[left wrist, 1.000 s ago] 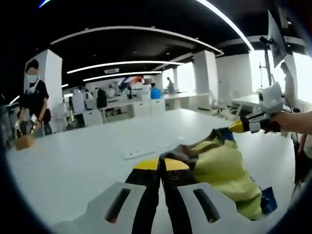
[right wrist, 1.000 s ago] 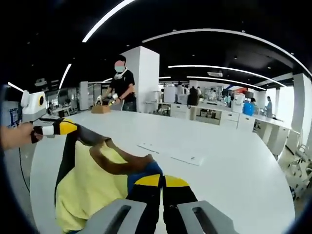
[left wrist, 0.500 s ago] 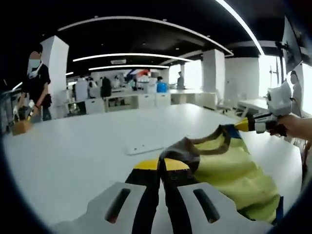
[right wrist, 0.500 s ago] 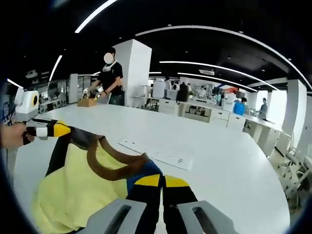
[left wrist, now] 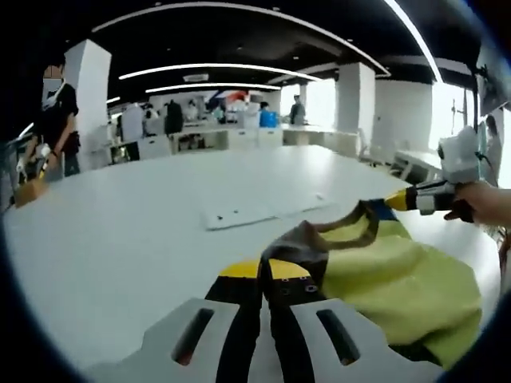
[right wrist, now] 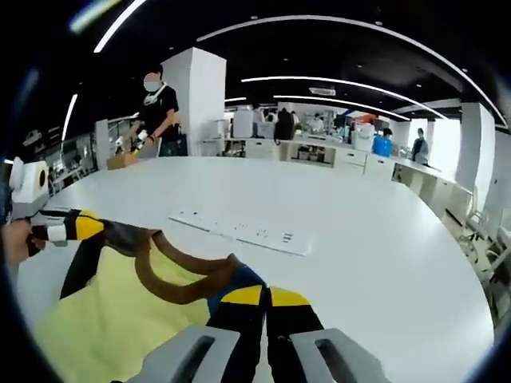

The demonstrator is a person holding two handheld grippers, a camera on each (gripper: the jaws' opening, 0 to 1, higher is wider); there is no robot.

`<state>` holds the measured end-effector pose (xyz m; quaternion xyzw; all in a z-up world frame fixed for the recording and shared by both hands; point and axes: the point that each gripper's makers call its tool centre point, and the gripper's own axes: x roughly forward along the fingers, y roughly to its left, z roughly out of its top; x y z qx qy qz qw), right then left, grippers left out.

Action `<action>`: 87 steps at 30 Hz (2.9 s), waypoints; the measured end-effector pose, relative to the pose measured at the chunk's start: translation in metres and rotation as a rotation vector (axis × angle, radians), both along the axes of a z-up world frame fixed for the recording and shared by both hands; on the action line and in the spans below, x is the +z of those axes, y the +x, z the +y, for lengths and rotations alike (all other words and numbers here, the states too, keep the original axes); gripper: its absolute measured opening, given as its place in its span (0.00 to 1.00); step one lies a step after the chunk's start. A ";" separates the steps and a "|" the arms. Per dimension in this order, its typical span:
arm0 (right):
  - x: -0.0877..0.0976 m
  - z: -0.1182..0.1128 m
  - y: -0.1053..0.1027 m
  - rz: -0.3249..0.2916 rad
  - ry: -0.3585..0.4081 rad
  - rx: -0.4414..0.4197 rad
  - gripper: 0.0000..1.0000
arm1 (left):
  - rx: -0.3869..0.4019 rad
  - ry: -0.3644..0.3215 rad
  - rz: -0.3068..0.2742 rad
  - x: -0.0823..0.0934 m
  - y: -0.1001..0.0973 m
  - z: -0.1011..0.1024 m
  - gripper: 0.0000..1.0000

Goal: Fold the garment on the visible template until the final outline fits inside the template.

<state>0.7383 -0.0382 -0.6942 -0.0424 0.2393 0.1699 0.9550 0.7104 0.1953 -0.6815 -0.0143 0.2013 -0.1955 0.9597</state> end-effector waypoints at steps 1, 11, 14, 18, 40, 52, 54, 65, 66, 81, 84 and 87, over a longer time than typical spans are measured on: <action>-0.002 0.002 0.002 0.005 0.011 0.000 0.00 | 0.011 0.010 -0.012 -0.001 0.003 0.003 0.00; -0.038 0.006 0.015 0.050 -0.001 -0.004 0.00 | 0.018 0.042 0.070 -0.035 0.009 0.010 0.00; -0.045 0.005 0.015 0.068 0.005 -0.009 0.00 | 0.005 0.059 0.081 -0.041 0.011 0.011 0.00; -0.048 0.004 0.015 0.088 0.022 -0.009 0.00 | -0.007 0.066 0.082 -0.043 0.010 0.011 0.00; -0.008 0.020 -0.041 0.169 0.210 0.061 0.55 | -0.144 0.044 0.044 -0.002 -0.028 0.002 0.38; 0.008 0.026 -0.100 0.185 0.216 0.147 0.75 | -0.214 0.042 0.044 0.013 -0.073 0.001 0.55; 0.009 0.025 -0.108 0.189 0.218 0.145 0.77 | -0.220 0.039 0.040 0.016 -0.080 0.001 0.56; 0.008 0.032 -0.162 0.199 0.151 0.194 0.80 | -0.269 0.047 0.016 0.025 -0.122 -0.009 0.60; 0.008 0.033 -0.166 0.198 0.148 0.198 0.79 | -0.270 0.048 0.020 0.024 -0.126 -0.010 0.60; -0.013 0.041 -0.227 0.221 0.125 0.241 0.75 | -0.274 0.040 0.078 0.002 -0.172 -0.005 0.47; -0.019 0.041 -0.234 0.225 0.132 0.230 0.74 | -0.265 0.030 0.093 -0.007 -0.180 -0.009 0.46; -0.024 0.045 -0.244 0.229 0.148 0.223 0.73 | -0.255 0.021 0.105 -0.013 -0.186 -0.012 0.45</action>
